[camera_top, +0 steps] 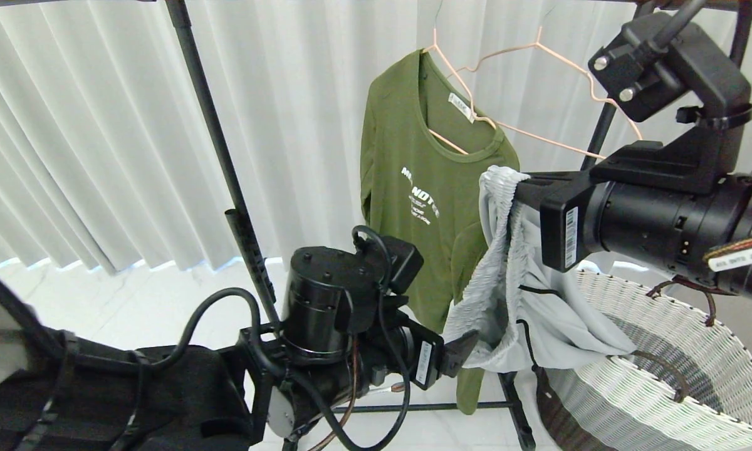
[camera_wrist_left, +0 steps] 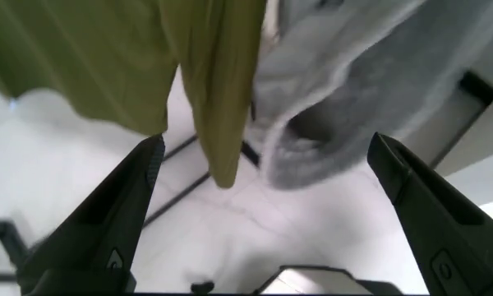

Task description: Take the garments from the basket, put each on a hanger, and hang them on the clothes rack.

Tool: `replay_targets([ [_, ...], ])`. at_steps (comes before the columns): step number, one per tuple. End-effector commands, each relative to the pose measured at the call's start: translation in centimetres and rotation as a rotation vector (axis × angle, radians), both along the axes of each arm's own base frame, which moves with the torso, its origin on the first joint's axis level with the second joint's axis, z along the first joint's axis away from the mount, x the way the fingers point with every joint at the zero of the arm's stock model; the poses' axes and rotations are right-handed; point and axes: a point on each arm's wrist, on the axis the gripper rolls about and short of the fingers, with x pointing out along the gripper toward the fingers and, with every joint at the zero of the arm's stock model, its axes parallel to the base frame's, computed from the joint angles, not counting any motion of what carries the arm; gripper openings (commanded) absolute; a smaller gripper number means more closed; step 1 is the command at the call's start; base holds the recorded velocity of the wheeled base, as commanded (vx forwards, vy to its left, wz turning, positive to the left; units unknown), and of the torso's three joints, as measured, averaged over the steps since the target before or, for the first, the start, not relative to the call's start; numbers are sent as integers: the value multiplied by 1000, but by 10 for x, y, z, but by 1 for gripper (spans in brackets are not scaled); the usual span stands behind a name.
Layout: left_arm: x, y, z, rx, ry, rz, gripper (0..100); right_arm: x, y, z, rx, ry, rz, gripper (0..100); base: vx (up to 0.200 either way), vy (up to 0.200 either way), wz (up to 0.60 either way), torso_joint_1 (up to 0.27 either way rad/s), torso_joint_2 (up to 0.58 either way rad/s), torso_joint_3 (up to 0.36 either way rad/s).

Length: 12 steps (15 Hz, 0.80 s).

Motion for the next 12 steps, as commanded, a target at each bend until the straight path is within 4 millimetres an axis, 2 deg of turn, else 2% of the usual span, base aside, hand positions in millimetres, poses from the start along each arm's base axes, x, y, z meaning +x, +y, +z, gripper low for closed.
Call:
replay_targets([
  [1, 16, -6, -29, 60, 57, 36, 100, -2, -2, 2, 6, -5, 4, 0, 0, 0, 0, 0, 0, 0],
  [4, 31, -3, -42, 75, 83, 72, 100, -8, -1, 4, 15, -9, 26, 0, 0, 0, 0, 0, 0, 0],
  [6, 39, -7, -40, 62, 74, 76, 100, -11, -1, 5, 19, -11, 36, 0, 0, 0, 0, 0, 0, 0],
  [10, 44, -12, -45, 51, 91, 86, 100, -13, -4, 8, 30, -17, 37, 0, 0, 0, 0, 0, 0, 0],
  [11, 43, -11, -48, 62, 98, 91, 0, -14, -6, 10, 34, -20, 36, 0, 0, 0, 0, 0, 0, 0],
  [12, 41, -9, -51, 71, 105, 94, 0, -14, -7, 10, 35, -21, 34, 0, 0, 0, 0, 0, 0, 0],
])
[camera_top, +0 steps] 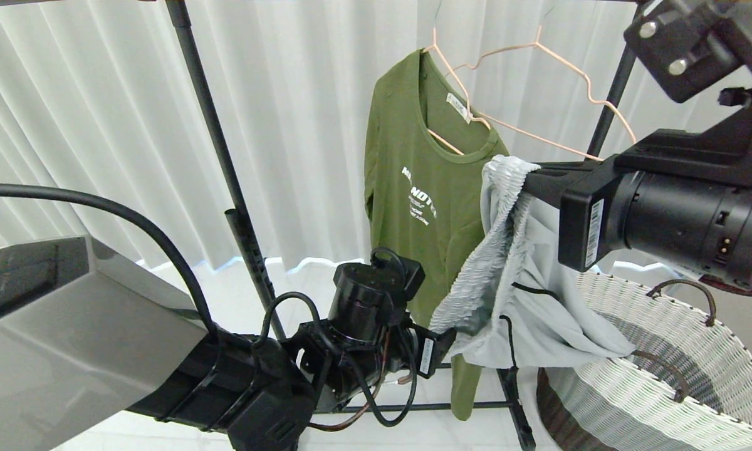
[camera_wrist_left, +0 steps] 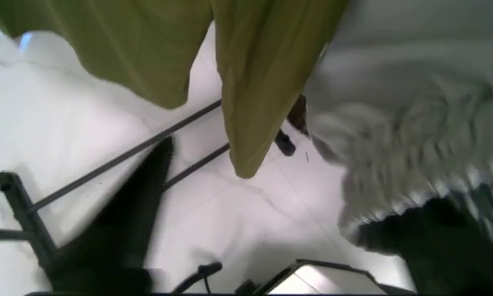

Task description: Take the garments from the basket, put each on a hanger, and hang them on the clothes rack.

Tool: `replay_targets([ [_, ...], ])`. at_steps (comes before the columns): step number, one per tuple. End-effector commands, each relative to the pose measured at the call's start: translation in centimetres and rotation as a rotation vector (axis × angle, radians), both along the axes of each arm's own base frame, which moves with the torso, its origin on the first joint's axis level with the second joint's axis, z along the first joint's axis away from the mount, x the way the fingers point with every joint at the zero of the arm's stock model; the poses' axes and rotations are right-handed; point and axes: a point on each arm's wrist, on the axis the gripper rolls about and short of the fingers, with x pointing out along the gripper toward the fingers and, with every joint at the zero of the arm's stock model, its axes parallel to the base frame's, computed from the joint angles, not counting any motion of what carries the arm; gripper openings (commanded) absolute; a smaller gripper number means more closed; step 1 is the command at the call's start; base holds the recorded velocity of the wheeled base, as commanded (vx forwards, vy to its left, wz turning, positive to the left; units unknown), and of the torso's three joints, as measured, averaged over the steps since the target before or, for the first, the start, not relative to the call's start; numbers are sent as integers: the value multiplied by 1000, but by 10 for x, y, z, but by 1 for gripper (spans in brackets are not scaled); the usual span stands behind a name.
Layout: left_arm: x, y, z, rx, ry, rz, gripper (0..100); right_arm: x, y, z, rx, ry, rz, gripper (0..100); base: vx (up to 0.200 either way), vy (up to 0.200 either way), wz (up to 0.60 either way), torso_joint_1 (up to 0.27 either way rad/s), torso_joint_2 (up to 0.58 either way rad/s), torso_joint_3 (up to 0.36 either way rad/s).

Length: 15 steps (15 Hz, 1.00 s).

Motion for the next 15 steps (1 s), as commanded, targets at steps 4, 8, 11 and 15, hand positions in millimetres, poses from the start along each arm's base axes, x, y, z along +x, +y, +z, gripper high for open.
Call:
replay_targets([
  [4, -17, 19, -8, 77, 13, 89, 0, 9, -14, 2, 5, -4, -65, 0, 0, 0, 0, 0, 0, 0],
  [8, -56, 60, 35, 34, -71, 128, 0, 14, -12, -10, -25, 18, -75, 0, 0, 0, 0, 0, 0, 0],
  [11, -96, 107, 92, 38, -70, 155, 0, 18, -8, -11, -16, 12, -82, 0, 0, 0, 0, 0, 0, 0],
  [15, -122, 132, 168, -15, -120, 169, 0, 17, -13, -7, -8, 0, -99, 0, 0, 0, 0, 0, 0, 0],
])
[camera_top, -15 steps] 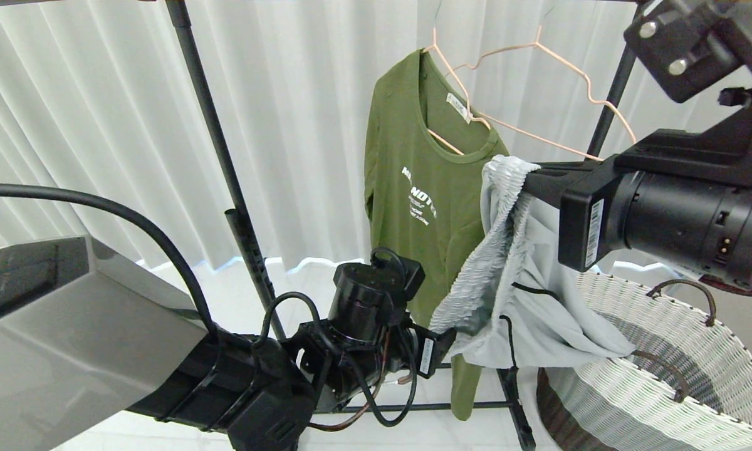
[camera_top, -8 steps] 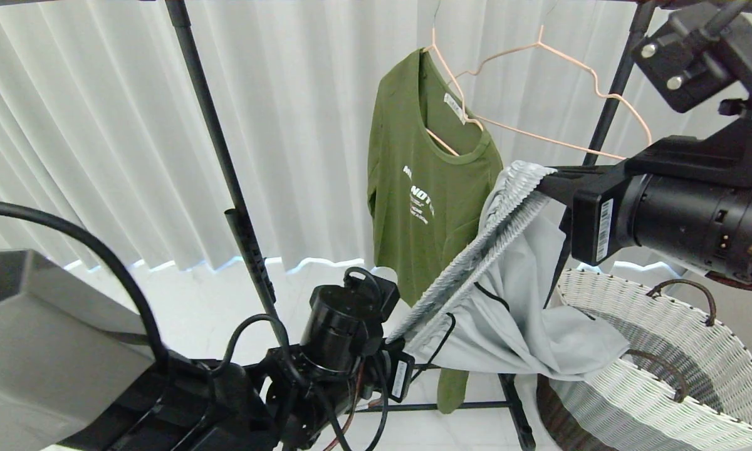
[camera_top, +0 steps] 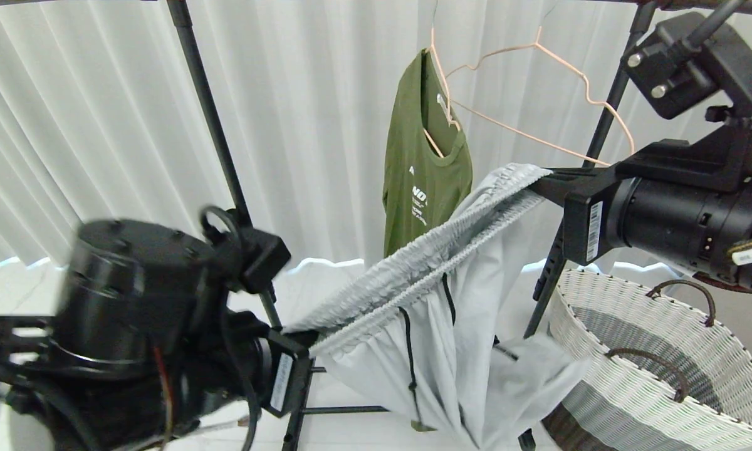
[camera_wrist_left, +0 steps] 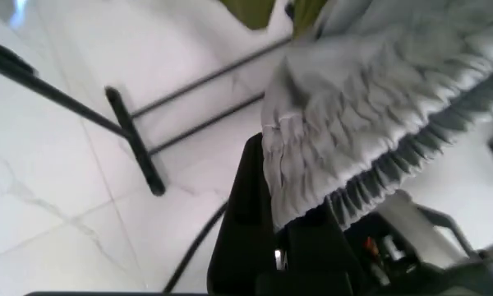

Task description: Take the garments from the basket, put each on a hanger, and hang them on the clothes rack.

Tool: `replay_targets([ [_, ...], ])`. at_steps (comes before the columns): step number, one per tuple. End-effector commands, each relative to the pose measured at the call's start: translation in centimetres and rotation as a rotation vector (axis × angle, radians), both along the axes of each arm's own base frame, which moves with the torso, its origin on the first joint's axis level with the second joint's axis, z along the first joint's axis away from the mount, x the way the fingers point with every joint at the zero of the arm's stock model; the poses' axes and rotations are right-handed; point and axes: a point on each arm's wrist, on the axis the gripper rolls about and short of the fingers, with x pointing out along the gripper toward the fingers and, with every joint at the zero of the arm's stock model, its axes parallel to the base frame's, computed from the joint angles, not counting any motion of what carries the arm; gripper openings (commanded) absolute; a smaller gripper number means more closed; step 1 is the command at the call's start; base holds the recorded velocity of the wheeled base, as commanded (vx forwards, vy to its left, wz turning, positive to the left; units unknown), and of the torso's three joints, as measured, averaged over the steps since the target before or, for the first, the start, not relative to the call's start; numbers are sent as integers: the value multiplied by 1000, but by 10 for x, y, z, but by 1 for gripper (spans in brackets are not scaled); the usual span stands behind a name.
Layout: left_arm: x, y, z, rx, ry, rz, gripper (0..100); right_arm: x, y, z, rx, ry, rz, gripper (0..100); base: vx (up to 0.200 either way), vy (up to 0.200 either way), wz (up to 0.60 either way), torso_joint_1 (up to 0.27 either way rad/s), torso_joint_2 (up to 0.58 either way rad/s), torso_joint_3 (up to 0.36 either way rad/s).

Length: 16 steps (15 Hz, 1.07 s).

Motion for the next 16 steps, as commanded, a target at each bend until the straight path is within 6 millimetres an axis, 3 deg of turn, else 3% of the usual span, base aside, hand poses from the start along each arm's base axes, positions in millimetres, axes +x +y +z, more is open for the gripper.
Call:
replay_targets([
  [1, -16, 20, 79, -168, -197, 32, 0, -1, -5, 4, 9, -11, -9, 0, 0, 0, 0, 0, 0, 0],
  [3, 2, 10, 108, -175, -275, 101, 0, -3, -13, 11, 23, -29, -23, 0, 0, 0, 0, 0, 0, 0],
  [6, 20, -8, 127, -123, -360, 126, 0, -4, -24, 22, 20, -75, -43, 0, 0, 0, 0, 0, 0, 0],
  [10, 20, -23, 138, -152, -397, 84, 0, -6, -27, 44, 46, -104, -43, 0, 0, 0, 0, 0, 0, 0],
  [16, 15, -25, 136, -115, -411, 94, 0, -12, -45, 52, 16, -103, -76, 0, 0, 0, 0, 0, 0, 0],
])
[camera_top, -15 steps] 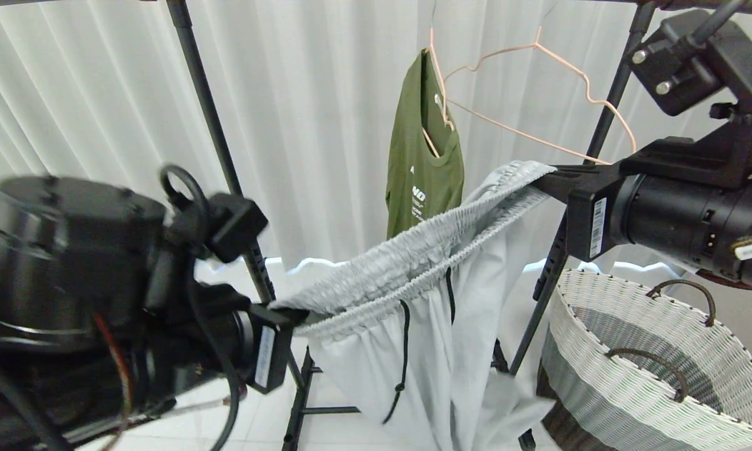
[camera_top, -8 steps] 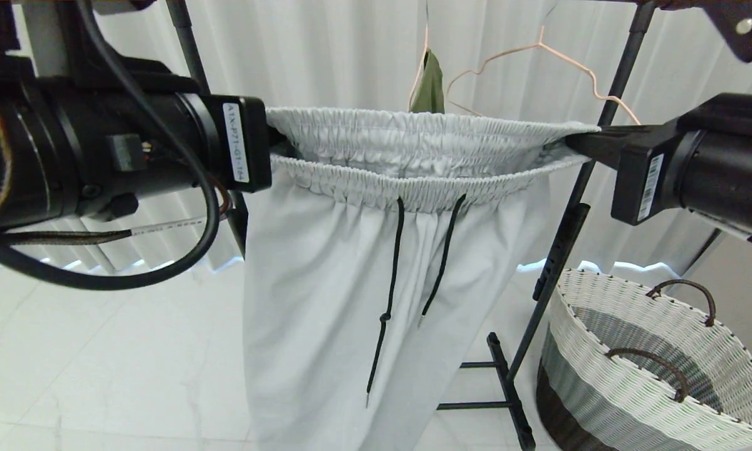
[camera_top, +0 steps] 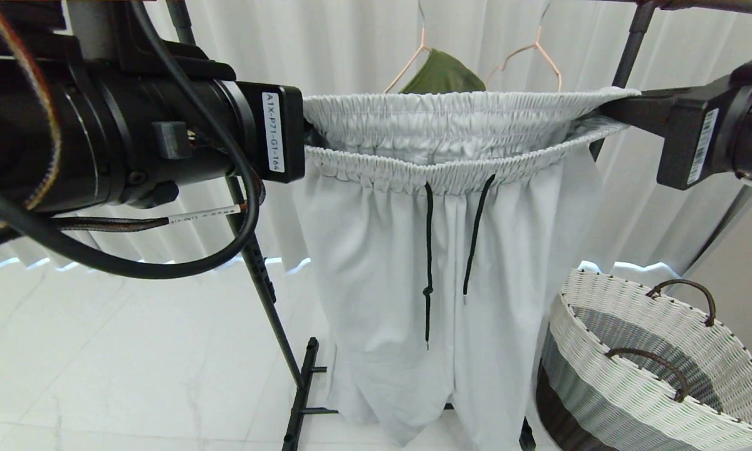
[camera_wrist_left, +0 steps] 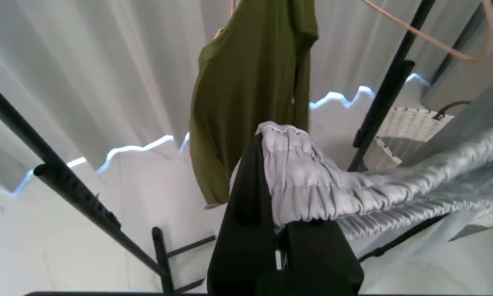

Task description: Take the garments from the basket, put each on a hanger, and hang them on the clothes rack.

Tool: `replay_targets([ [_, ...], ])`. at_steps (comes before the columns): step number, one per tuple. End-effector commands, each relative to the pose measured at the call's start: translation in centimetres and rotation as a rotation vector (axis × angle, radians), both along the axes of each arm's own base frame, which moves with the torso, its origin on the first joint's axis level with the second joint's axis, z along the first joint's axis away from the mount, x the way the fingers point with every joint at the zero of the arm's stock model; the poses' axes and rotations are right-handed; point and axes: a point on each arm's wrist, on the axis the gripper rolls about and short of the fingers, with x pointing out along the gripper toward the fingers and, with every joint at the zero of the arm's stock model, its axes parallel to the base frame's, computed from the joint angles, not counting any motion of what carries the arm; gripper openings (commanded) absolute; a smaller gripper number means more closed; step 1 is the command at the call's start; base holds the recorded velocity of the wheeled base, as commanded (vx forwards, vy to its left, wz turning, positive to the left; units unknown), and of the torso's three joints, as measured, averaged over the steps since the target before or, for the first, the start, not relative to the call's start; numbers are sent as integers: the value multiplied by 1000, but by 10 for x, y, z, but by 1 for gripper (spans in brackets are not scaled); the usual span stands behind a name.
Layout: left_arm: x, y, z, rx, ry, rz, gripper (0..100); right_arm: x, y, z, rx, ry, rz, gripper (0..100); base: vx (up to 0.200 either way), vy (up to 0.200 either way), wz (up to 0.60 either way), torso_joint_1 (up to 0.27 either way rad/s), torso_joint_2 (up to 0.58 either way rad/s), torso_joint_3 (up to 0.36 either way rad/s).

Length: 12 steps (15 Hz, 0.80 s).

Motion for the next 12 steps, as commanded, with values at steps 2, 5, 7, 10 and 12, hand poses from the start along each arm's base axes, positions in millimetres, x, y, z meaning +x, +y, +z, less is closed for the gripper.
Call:
replay_targets([
  [2, -1, -3, -1, 1, 2, -9, 0, -17, -24, 5, -21, 16, -8, 0, 0, 0, 0, 0, 0, 0],
  [5, 4, -8, 3, -40, -38, -11, 0, -46, -51, 3, -97, 83, 47, 0, 0, 0, 0, 0, 0, 0],
  [7, 7, -14, 5, -65, -64, -17, 0, -67, -58, -1, -125, 123, 205, 0, 0, 0, 0, 0, 0, 0],
  [10, 9, -17, 3, -65, -64, -22, 0, -88, -49, -3, -88, 177, 436, 0, 0, 0, 0, 0, 0, 0],
  [12, 8, -17, 4, -68, -66, -23, 0, -98, -43, -5, -80, 197, 539, 0, 0, 0, 0, 0, 0, 0],
])
